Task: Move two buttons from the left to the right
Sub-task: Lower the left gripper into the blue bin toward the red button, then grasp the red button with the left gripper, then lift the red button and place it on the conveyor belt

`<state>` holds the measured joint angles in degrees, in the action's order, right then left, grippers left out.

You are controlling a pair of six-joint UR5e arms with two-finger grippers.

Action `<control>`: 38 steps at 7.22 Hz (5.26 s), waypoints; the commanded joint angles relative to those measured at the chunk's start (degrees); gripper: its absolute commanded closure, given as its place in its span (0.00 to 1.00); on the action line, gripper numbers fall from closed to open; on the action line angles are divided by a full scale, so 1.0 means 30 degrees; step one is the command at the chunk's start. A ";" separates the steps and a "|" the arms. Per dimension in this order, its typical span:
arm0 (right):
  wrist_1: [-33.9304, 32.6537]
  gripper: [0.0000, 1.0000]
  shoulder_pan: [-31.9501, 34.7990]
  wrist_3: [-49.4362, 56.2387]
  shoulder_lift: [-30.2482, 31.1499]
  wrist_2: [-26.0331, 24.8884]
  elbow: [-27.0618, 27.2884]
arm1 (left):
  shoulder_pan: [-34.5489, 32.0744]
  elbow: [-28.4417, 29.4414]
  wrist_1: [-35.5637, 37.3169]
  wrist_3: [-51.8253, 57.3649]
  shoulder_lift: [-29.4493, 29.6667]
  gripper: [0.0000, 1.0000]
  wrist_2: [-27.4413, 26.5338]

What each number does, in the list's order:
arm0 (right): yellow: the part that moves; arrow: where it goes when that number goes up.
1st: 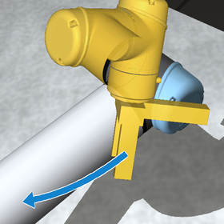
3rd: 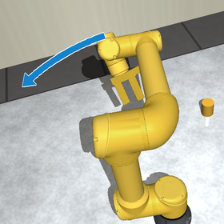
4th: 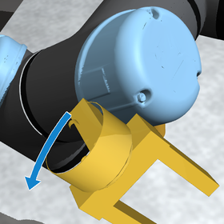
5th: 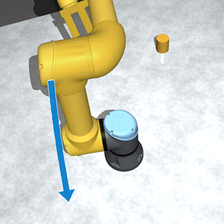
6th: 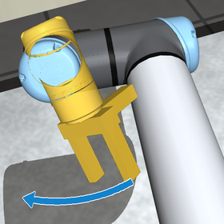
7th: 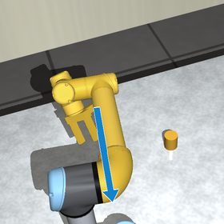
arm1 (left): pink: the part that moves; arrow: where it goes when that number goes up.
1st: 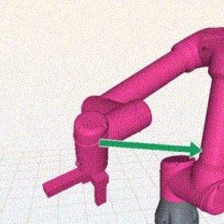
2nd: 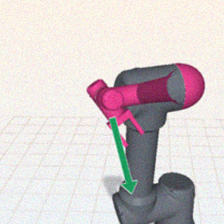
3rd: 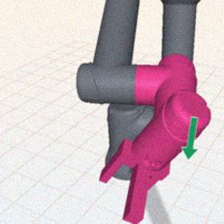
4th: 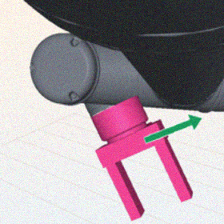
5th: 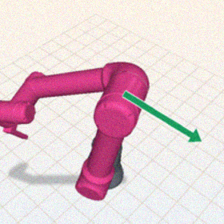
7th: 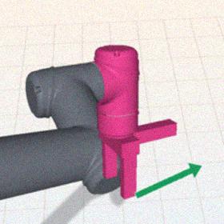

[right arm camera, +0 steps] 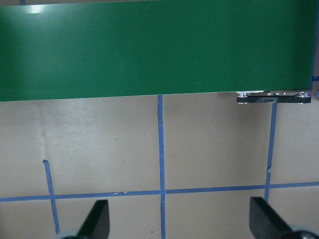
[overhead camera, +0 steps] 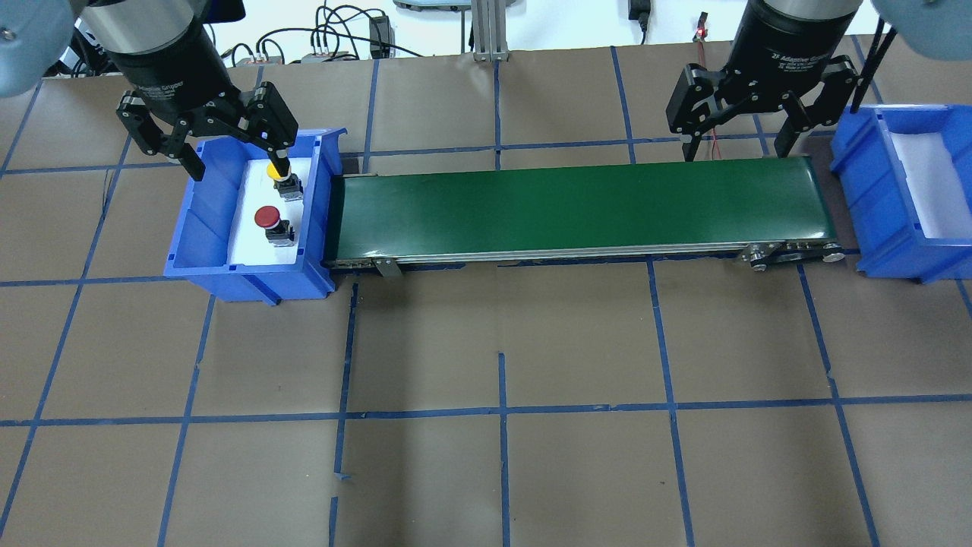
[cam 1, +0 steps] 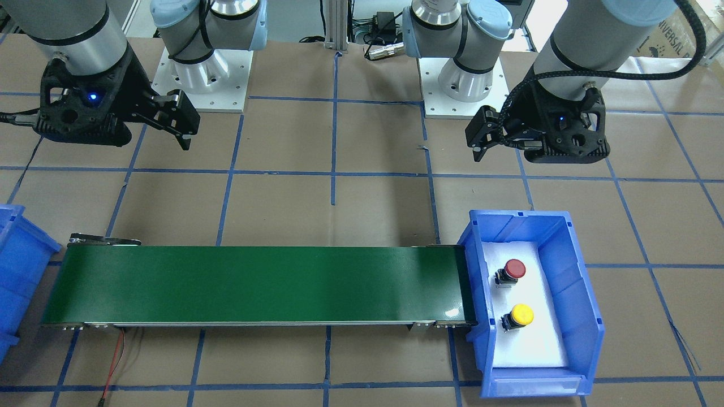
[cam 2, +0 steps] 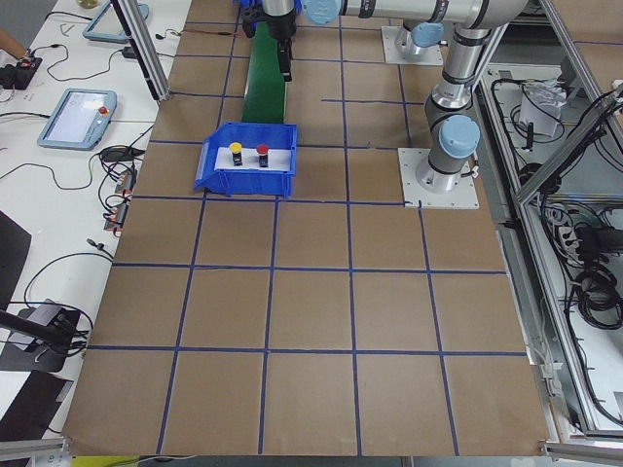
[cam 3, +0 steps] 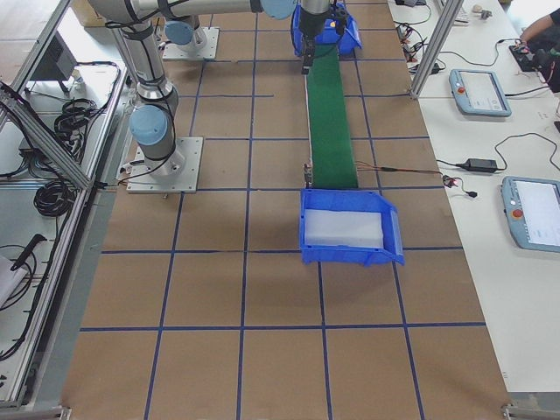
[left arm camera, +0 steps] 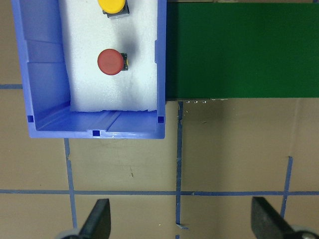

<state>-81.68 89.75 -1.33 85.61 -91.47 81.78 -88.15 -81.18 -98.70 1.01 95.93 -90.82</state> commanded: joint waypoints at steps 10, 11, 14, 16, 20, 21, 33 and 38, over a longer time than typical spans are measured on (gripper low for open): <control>0.0011 0.00 0.0023 0.0005 -0.0032 0.0079 0.0016 | 0.2253 -0.0391 0.6483 0.3435 0.4367 0.00 -0.0020; -0.0221 0.00 0.0023 0.0208 -0.0148 -0.0037 0.0016 | 0.2632 -0.0420 0.6765 0.4051 0.5046 0.00 0.0009; -0.0020 0.00 0.0023 0.0122 -0.0237 0.0080 0.0016 | 0.3308 -0.2637 0.8109 0.4291 0.5171 0.00 0.0183; -0.0018 0.00 0.0023 0.0093 -0.0237 0.0050 0.0016 | 0.3397 -0.3875 1.0826 0.4525 0.5372 0.00 0.0448; -0.0134 0.00 0.0052 0.0064 -0.0208 0.0166 -0.0013 | 0.3134 -0.4727 1.1104 0.4263 0.5991 0.05 0.0419; -0.0049 0.00 0.0052 0.0092 -0.0237 0.0138 -0.0013 | 0.3163 -0.4814 1.1075 0.4407 0.5991 0.17 0.0332; -0.0048 0.00 -0.0006 0.0209 -0.0324 -0.0009 0.0016 | 0.0890 0.1066 0.4663 0.2957 0.4259 0.66 0.0390; 0.0011 0.00 -0.0124 0.0152 -0.0208 0.0021 -0.0014 | -0.2578 0.0899 0.8496 -0.1655 0.8010 0.66 0.0652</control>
<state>-81.73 89.33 -0.75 84.94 -91.33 81.64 -95.01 -78.13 -75.02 -2.57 118.16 -89.32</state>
